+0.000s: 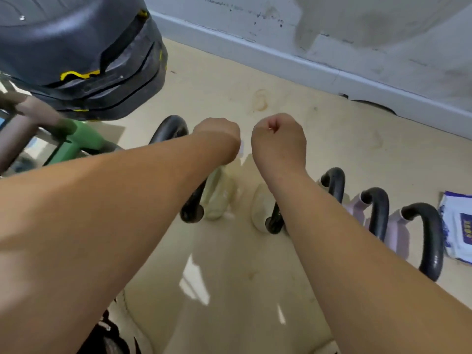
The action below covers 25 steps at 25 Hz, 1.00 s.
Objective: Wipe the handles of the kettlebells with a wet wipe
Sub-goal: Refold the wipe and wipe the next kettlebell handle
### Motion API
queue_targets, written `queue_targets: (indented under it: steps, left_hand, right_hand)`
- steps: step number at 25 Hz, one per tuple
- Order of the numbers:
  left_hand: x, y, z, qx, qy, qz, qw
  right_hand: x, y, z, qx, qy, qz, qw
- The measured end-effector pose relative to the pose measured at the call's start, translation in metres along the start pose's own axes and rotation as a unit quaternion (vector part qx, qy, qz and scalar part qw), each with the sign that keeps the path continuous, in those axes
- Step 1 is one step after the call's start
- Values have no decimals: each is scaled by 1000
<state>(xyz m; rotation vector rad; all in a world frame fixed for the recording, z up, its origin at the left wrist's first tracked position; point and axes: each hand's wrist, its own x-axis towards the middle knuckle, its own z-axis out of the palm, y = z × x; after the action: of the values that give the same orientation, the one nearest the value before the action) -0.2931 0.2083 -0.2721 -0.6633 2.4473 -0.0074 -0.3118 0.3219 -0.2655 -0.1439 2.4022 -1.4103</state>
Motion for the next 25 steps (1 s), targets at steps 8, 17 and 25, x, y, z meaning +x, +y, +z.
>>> queue_targets:
  steps: [8,17,25]
  left_hand:
    - [-120,8,83,-24,101,170,980]
    - [-121,41,80,-648,25,-80,757]
    - [-107,118,77,-443,122,127,879]
  right_hand:
    - [-31,24,-42,-15,86,159,983]
    - [-39,37,-84,145,-85,328,930]
    - [12,33,-97,108,-82,225,965]
